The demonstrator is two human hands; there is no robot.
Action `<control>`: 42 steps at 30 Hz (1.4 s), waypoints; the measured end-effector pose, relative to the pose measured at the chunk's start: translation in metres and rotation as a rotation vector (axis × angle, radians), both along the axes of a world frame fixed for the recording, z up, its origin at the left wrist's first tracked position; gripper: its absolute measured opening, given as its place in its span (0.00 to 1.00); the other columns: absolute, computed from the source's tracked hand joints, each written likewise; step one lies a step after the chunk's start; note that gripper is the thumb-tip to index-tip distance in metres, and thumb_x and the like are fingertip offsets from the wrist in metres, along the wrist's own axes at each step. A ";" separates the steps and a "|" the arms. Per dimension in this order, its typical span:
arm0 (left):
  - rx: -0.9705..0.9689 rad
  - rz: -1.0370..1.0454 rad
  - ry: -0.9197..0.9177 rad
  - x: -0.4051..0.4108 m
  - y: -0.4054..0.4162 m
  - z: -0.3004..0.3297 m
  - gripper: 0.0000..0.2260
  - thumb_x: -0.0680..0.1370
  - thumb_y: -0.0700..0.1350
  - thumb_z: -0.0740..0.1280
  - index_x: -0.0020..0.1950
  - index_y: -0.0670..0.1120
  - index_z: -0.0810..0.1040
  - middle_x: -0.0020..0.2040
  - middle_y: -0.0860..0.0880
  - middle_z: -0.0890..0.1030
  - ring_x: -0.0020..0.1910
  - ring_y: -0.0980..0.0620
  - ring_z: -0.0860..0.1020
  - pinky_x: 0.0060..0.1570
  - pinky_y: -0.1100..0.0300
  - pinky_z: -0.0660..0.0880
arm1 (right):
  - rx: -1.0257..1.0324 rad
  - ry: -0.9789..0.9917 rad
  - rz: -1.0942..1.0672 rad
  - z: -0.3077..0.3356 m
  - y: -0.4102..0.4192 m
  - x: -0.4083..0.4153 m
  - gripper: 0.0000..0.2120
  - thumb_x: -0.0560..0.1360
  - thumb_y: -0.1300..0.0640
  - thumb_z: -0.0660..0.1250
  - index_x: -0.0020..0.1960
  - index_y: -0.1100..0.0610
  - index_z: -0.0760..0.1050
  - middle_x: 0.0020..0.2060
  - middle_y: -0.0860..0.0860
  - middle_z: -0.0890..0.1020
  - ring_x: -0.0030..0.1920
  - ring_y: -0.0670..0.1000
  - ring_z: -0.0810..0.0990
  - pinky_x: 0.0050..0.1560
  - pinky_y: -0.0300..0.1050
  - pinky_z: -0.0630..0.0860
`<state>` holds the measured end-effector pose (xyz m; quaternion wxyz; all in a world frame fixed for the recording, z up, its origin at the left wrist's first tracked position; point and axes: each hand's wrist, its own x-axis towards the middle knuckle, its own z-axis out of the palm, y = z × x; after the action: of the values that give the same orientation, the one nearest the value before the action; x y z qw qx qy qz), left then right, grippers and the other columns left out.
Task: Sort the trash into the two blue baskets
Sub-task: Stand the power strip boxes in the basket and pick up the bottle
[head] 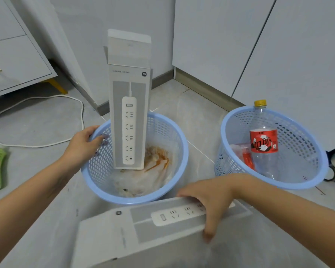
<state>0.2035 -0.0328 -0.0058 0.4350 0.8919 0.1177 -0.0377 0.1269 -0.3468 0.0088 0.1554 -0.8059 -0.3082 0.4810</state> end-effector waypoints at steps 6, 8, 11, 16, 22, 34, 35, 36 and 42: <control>-0.040 0.025 -0.053 -0.004 0.007 -0.004 0.14 0.75 0.43 0.67 0.54 0.34 0.79 0.41 0.43 0.81 0.40 0.42 0.79 0.31 0.72 0.72 | 0.361 0.290 -0.142 0.061 0.005 0.029 0.35 0.54 0.53 0.74 0.60 0.58 0.71 0.50 0.43 0.78 0.52 0.42 0.77 0.54 0.36 0.74; -0.021 0.036 -0.044 -0.007 0.007 -0.005 0.07 0.74 0.39 0.66 0.40 0.36 0.79 0.30 0.46 0.80 0.36 0.38 0.78 0.26 0.72 0.71 | 0.527 0.338 -0.323 0.071 0.005 0.039 0.28 0.54 0.55 0.70 0.54 0.57 0.72 0.43 0.43 0.82 0.45 0.40 0.80 0.44 0.32 0.76; -0.034 0.054 -0.090 -0.004 0.007 -0.009 0.07 0.77 0.40 0.64 0.52 0.46 0.79 0.44 0.46 0.82 0.44 0.44 0.81 0.37 0.55 0.78 | 0.718 0.222 -0.605 0.080 0.024 0.052 0.21 0.56 0.47 0.68 0.48 0.53 0.74 0.35 0.43 0.83 0.38 0.42 0.81 0.41 0.35 0.75; -0.042 0.114 -0.130 -0.008 0.003 -0.017 0.09 0.78 0.41 0.63 0.57 0.46 0.78 0.46 0.45 0.82 0.41 0.48 0.81 0.39 0.54 0.77 | 0.925 -0.081 -1.090 0.080 0.064 0.075 0.28 0.56 0.40 0.74 0.50 0.53 0.75 0.45 0.49 0.84 0.47 0.49 0.82 0.52 0.49 0.77; -0.042 0.148 -0.148 -0.014 0.001 -0.021 0.10 0.78 0.42 0.63 0.57 0.47 0.79 0.47 0.46 0.83 0.45 0.47 0.81 0.43 0.53 0.77 | 0.835 -0.386 -1.393 0.048 0.096 0.073 0.42 0.55 0.48 0.76 0.60 0.49 0.53 0.60 0.49 0.65 0.61 0.49 0.70 0.64 0.49 0.71; -0.059 0.154 -0.164 -0.014 -0.005 -0.021 0.09 0.79 0.43 0.62 0.58 0.48 0.77 0.48 0.48 0.81 0.42 0.53 0.79 0.35 0.62 0.71 | 0.702 -0.694 -1.126 0.017 0.093 0.072 0.49 0.61 0.48 0.78 0.70 0.46 0.47 0.64 0.49 0.61 0.66 0.47 0.63 0.66 0.43 0.65; -0.062 0.164 -0.159 -0.014 -0.005 -0.021 0.09 0.79 0.43 0.61 0.58 0.48 0.76 0.48 0.48 0.81 0.42 0.54 0.78 0.35 0.62 0.71 | 0.674 -0.724 -1.082 0.016 0.093 0.073 0.47 0.61 0.47 0.78 0.69 0.46 0.50 0.63 0.48 0.62 0.64 0.46 0.64 0.66 0.44 0.67; -0.073 0.176 -0.153 -0.014 -0.005 -0.020 0.09 0.80 0.43 0.61 0.59 0.48 0.76 0.48 0.49 0.80 0.42 0.53 0.78 0.36 0.61 0.72 | 0.654 -0.722 -1.063 0.015 0.093 0.074 0.46 0.62 0.47 0.77 0.69 0.47 0.52 0.62 0.47 0.63 0.63 0.46 0.65 0.65 0.46 0.69; -0.238 0.126 -0.042 -0.023 0.000 -0.013 0.09 0.79 0.48 0.63 0.59 0.51 0.75 0.50 0.52 0.81 0.48 0.54 0.80 0.39 0.61 0.76 | 0.970 -0.858 -1.143 0.037 0.083 0.066 0.24 0.69 0.52 0.73 0.62 0.50 0.67 0.56 0.45 0.71 0.60 0.45 0.72 0.60 0.30 0.69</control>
<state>0.1808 -0.0332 -0.0184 0.5416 0.8254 0.1593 -0.0053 0.1925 -0.2637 0.0460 0.5706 -0.7939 -0.0590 -0.2015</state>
